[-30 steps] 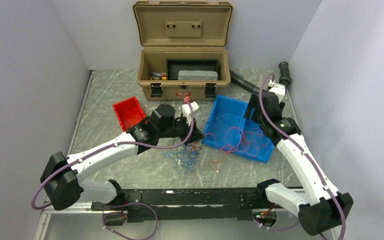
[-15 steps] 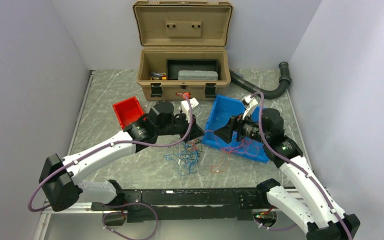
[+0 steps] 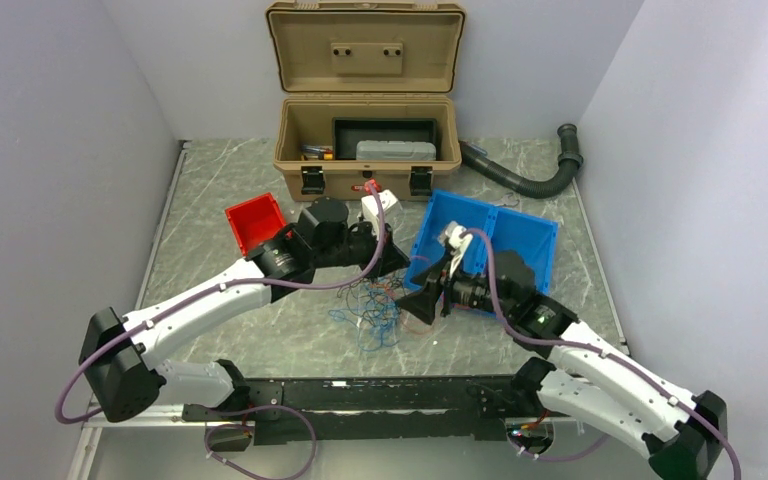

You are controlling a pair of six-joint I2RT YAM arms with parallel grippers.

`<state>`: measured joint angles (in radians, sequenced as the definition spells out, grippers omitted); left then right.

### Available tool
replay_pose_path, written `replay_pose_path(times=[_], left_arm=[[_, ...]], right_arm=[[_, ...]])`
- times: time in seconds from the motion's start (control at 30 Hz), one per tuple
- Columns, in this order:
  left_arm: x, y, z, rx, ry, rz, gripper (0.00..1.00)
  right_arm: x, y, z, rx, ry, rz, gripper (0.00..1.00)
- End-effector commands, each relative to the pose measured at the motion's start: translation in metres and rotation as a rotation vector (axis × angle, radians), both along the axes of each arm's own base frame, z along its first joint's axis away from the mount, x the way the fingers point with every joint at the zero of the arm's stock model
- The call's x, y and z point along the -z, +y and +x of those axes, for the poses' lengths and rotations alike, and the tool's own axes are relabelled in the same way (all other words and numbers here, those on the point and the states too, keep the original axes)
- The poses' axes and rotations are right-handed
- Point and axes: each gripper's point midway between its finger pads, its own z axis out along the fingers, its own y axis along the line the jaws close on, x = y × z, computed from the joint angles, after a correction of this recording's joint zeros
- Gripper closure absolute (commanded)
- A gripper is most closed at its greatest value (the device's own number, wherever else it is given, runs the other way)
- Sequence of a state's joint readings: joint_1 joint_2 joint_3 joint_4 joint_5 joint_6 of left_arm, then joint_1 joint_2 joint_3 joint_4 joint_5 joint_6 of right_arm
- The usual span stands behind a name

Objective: Untangle the cables

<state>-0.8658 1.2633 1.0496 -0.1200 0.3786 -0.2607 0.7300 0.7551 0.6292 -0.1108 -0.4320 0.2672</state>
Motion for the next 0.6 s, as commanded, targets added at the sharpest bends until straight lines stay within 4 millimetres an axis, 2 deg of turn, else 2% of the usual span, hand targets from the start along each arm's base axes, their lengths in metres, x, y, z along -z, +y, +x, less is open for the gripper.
replay_pose_path(times=[0.0,0.13,0.4,0.5,0.57], left_arm=[[-0.021,-0.006,0.006,-0.021,-0.01,-0.034,1.0],[-0.02,-0.006,0.006,-0.021,-0.005,-0.03,1.0],[-0.02,-0.006,0.004,-0.014,0.005,-0.028,1.0],[-0.023,-0.007,0.004,-0.011,0.008,-0.035,1.0],[-0.024,-0.007,0.004,-0.008,0.012,-0.04,1.0]], right_arm=[[-0.008,0.009,0.011,0.109,-0.089,0.136,0.3],[0.006,0.016,0.022,0.187,-0.117,0.141,0.28],[0.009,0.02,0.047,0.349,-0.232,0.142,0.27],[0.011,0.026,0.052,0.362,-0.264,0.127,0.3],[0.01,0.028,0.056,0.372,-0.283,0.124,0.39]])
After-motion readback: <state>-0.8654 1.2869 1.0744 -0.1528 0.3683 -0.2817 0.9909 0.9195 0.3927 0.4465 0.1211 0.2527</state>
